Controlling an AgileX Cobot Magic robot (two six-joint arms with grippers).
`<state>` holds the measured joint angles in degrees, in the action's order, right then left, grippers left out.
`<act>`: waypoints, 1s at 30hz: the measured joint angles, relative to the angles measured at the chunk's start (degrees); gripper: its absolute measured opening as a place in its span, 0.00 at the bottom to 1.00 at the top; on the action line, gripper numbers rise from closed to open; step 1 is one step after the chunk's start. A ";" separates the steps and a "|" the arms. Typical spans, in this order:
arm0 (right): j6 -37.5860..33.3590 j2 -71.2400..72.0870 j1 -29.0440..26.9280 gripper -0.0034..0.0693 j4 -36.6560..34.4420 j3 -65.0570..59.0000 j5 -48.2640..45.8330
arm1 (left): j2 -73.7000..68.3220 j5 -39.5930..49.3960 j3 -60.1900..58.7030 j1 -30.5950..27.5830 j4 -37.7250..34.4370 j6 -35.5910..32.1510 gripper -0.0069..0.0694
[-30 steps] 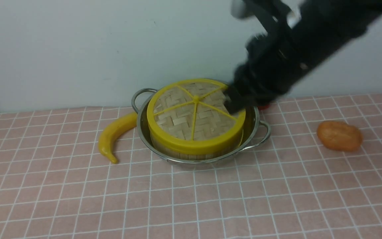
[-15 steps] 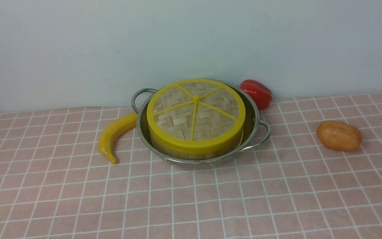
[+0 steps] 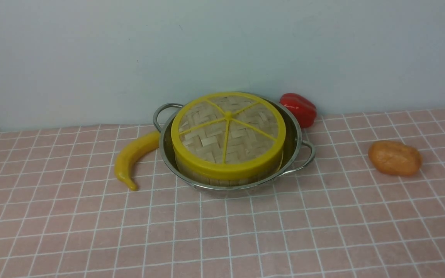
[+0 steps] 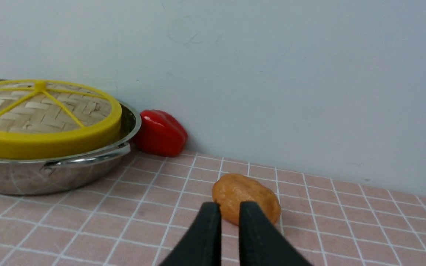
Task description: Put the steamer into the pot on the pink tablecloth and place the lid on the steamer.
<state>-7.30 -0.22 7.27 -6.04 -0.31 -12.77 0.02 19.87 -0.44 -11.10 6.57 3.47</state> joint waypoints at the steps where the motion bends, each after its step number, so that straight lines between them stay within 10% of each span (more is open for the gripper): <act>1: 0.35 0.00 0.00 0.20 0.00 -0.05 -1.45 | 0.00 0.06 0.00 0.00 0.00 0.00 0.41; 30: 3.90 0.00 0.00 0.33 -1.28 -0.17 -7.21 | 0.00 0.06 0.00 0.00 0.00 0.00 0.41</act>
<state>-3.40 -0.22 7.27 -7.32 -0.48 -19.98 0.02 19.93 -0.44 -11.10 6.57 3.47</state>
